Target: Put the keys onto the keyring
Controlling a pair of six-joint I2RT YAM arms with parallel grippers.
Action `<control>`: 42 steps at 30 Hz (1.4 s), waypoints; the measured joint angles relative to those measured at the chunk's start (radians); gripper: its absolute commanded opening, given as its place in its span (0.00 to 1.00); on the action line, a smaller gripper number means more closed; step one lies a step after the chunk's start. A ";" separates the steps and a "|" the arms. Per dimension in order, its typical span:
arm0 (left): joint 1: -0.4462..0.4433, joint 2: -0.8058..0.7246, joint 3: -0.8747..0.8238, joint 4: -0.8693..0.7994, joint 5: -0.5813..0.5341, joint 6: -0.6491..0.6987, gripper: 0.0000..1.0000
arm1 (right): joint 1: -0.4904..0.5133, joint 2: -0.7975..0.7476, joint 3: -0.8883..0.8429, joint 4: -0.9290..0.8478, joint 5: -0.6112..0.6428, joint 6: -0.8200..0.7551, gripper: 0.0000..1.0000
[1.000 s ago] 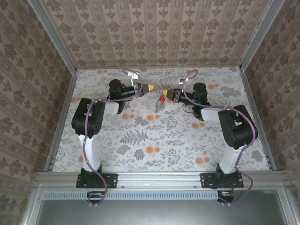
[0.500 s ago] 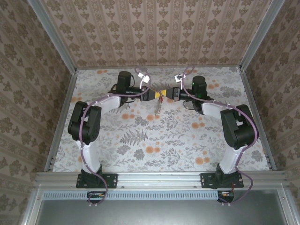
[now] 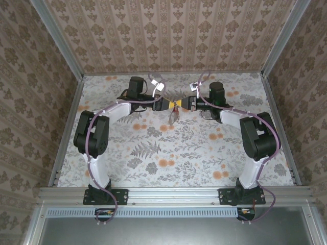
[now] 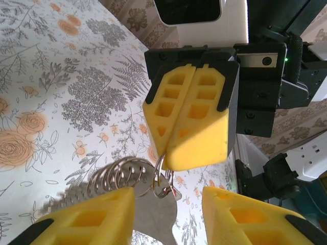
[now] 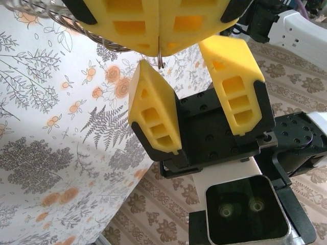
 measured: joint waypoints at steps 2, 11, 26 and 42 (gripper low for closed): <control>0.006 0.000 0.000 -0.002 0.006 0.000 0.41 | -0.002 0.000 0.000 0.000 -0.008 0.000 0.00; 0.011 0.002 0.041 -0.010 0.042 0.000 0.40 | -0.002 0.000 0.000 0.000 -0.035 0.000 0.00; -0.015 0.031 0.080 -0.070 0.064 0.026 0.34 | -0.003 0.000 0.000 0.001 -0.040 0.000 0.00; -0.015 0.035 0.080 -0.069 0.086 0.026 0.25 | -0.003 0.000 0.000 0.005 -0.056 0.000 0.00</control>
